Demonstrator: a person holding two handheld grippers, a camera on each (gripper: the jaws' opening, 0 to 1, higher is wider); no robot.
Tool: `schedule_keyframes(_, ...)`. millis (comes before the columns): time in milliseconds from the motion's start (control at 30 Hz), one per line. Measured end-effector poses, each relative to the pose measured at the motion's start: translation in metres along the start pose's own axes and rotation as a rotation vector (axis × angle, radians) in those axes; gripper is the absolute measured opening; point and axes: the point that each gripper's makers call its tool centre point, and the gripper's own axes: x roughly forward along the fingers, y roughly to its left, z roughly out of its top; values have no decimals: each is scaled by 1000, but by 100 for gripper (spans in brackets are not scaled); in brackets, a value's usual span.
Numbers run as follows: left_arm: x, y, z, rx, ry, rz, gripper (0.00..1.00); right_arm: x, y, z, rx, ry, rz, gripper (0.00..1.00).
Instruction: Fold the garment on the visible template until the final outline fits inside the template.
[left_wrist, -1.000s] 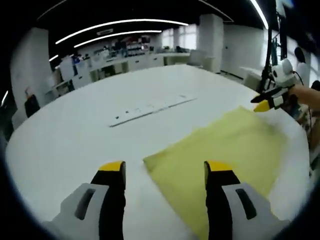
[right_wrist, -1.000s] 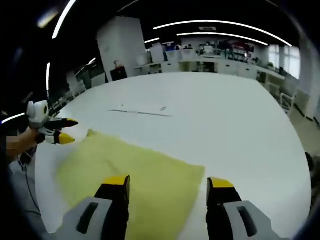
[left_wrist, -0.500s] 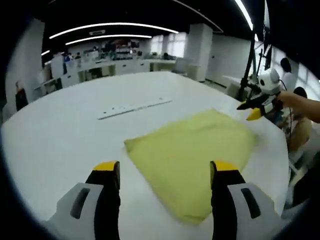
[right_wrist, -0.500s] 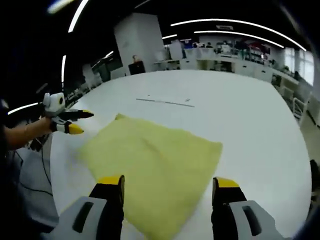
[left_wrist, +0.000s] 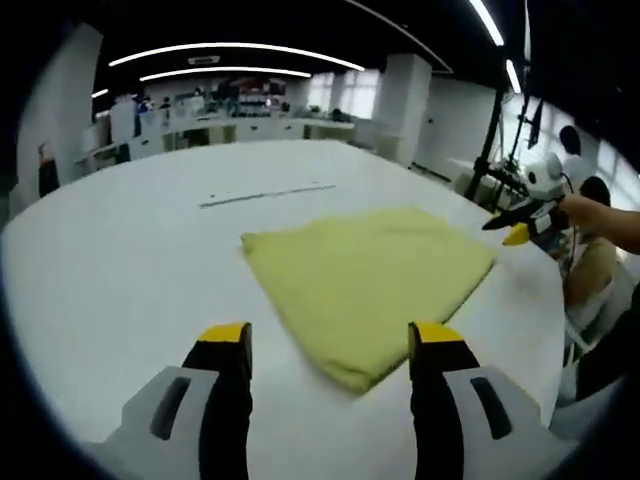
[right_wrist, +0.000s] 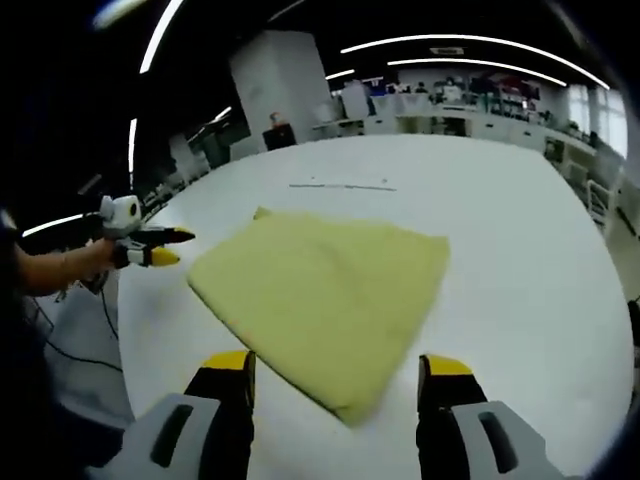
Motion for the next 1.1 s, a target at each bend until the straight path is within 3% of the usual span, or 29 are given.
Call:
schedule_keyframes(233,-3,-3,-19,-57,5,9,54,-4,-2,-28,31,33,-10,43)
schedule_keyframes(433,-5,1,-34,-116,14,32,42,-3,-5,-42,61,36,-21,29)
schedule_keyframes(733,0,-5,-45,-294,-3,3,22,0,-3,-47,152,-6,-9,11)
schedule_keyframes(833,0,-9,-46,-320,-10,-16,14,1,-2,-46,164,-21,-9,8)
schedule_keyframes(1100,3,-11,-45,-360,-24,-37,7,4,-6,-46,170,-40,-31,3)
